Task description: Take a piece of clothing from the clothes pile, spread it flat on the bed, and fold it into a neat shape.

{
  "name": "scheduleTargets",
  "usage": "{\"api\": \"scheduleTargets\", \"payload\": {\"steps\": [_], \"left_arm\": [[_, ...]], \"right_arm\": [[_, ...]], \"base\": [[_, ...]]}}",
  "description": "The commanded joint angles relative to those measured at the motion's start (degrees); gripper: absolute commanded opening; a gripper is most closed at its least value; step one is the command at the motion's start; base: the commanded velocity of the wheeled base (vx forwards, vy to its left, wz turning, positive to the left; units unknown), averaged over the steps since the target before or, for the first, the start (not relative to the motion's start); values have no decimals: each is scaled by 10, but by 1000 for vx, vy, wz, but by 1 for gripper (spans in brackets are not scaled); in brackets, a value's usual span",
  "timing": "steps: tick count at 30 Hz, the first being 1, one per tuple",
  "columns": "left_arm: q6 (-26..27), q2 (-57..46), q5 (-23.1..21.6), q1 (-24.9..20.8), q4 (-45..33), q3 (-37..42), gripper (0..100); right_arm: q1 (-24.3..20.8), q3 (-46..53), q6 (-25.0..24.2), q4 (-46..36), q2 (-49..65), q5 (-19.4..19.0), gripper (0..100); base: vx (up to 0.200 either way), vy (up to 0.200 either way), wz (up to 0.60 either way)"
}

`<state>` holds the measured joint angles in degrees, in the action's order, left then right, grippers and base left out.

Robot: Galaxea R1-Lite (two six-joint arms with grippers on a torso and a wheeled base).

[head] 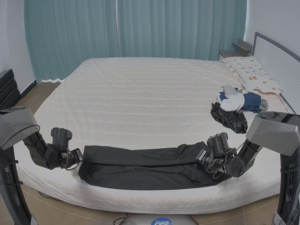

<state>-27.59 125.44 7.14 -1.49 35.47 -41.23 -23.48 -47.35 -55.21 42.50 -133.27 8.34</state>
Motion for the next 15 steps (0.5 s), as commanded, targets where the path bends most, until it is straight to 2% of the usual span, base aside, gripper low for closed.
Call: {"api": "scheduleTargets", "payload": {"steps": [1,6,7,11,12,15], "left_arm": [[3,3,5,-4,0,2,0],[-1,10,2,-6,2,-3,0],[-2,11,2,-7,2,-3,100],[-3,13,1,-9,2,-3,100],[-4,13,1,-9,2,-3,100],[-12,8,0,-8,3,-9,100]], "right_arm": [[0,2,1,0,-1,0,0],[0,2,1,0,-2,0,0],[-1,2,1,0,-1,0,0],[-1,2,2,0,-1,0,0],[-1,2,2,0,1,0,100],[-2,12,5,0,10,0,100]], "base": [[0,0,0],[0,0,0],[0,0,0],[0,0,0],[0,0,0],[0,0,0]]}}
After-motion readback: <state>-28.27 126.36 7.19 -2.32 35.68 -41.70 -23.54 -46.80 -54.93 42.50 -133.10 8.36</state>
